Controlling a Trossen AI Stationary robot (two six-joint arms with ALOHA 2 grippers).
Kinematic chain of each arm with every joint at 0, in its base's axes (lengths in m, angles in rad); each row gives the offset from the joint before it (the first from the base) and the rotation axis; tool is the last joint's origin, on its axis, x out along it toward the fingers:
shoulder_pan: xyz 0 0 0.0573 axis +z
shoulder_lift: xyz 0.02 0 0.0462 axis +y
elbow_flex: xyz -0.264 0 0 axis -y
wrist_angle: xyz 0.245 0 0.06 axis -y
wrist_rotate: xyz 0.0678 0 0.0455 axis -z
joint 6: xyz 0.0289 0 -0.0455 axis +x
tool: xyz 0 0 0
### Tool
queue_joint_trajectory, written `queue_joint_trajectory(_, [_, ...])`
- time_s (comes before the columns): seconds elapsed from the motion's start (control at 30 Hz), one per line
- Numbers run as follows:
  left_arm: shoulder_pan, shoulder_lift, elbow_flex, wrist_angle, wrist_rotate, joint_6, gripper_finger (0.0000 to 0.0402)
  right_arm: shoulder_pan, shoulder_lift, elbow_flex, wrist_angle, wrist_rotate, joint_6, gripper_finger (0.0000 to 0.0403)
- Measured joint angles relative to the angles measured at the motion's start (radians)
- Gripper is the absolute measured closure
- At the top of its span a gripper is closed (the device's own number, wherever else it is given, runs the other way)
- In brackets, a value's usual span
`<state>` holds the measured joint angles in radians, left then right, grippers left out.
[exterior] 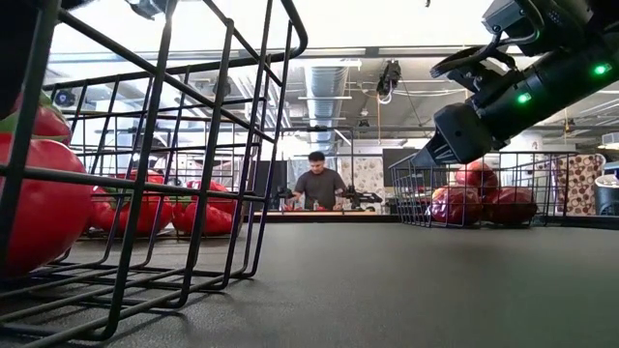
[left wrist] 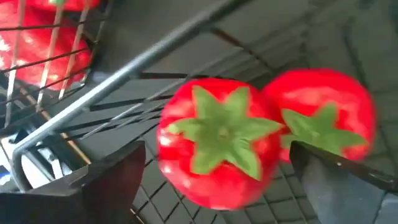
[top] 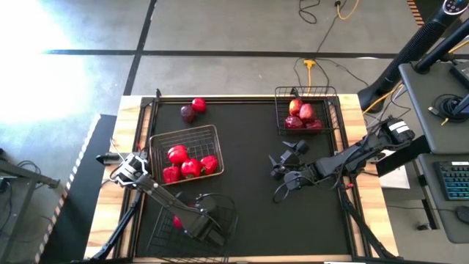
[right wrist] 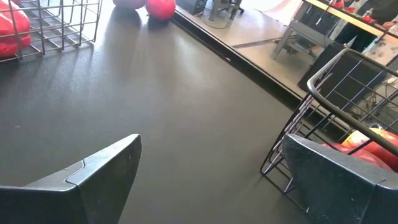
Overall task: Sort produce into baskets
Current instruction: Move the red apple from the top left to the top center of the table
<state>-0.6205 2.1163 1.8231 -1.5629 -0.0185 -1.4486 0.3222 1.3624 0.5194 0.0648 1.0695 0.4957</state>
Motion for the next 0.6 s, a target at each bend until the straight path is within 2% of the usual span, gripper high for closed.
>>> queue_joint_trajectory(0.13, [0.003,0.000,0.058,-0.001,-0.014,0.073,0.0013,0.000,0.000,0.000,0.000,0.000,-0.001,0.0019])
queue_joint_trajectory(0.23, [0.004,0.000,0.150,0.002,-0.085,0.200,0.0012,0.000,0.000,0.000,0.000,0.000,0.000,0.0019])
queue_joint_trajectory(0.47, [0.003,0.000,0.423,-0.007,-0.517,0.457,0.0012,0.000,0.000,0.000,0.001,0.000,0.001,0.0019])
queue_joint_trajectory(0.6, [0.004,-0.002,0.534,-0.005,-0.729,0.613,0.0012,0.000,0.000,0.000,0.001,0.000,0.002,0.0019])
